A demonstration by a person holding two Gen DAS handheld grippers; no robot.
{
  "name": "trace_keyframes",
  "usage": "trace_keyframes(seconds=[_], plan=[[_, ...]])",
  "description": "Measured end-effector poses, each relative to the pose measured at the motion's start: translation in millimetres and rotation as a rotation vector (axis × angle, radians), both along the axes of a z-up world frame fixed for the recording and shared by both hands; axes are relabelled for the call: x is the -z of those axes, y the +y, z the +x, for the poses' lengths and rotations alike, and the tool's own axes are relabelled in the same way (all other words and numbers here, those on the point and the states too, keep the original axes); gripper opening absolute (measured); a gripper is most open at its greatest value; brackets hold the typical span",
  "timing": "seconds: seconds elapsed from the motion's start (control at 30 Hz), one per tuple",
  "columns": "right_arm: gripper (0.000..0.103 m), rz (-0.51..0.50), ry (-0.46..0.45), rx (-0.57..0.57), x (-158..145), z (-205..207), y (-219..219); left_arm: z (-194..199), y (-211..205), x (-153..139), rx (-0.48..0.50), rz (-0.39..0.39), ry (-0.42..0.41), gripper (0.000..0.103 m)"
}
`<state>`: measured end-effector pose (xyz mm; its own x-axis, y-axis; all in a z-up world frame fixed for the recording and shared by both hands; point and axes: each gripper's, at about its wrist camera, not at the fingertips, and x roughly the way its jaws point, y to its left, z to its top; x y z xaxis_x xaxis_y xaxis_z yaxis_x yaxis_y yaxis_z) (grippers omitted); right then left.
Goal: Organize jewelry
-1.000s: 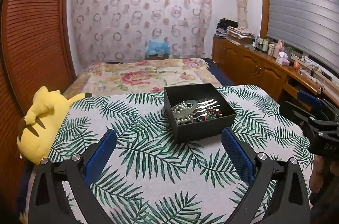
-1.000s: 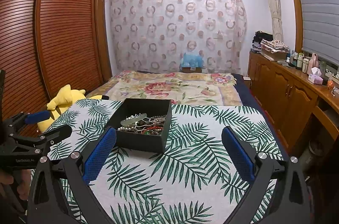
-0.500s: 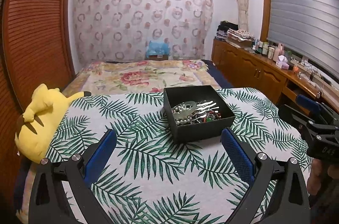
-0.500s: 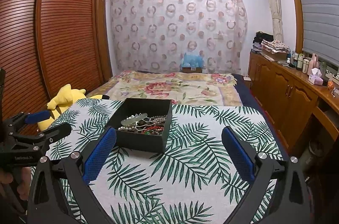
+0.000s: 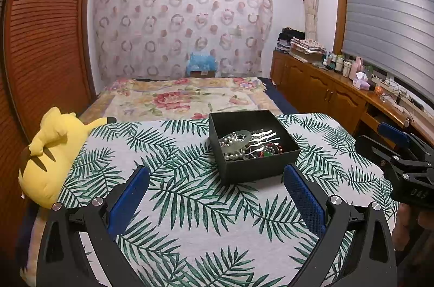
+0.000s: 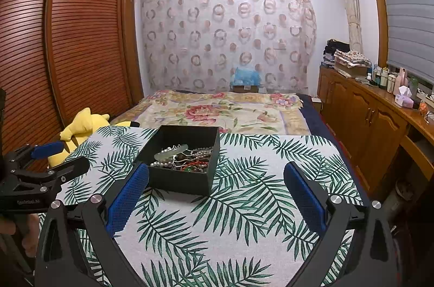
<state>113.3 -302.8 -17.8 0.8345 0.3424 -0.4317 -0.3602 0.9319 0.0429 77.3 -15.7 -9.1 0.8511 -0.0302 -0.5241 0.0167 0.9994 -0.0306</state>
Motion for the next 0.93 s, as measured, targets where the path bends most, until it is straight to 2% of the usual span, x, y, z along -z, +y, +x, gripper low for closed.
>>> trace_keyframes(seconds=[0.93], plan=[[0.100,0.002,0.001,-0.002,1.0,0.2,0.7,-1.9,-1.2,-0.3,0.002,-0.003,0.000,0.095]])
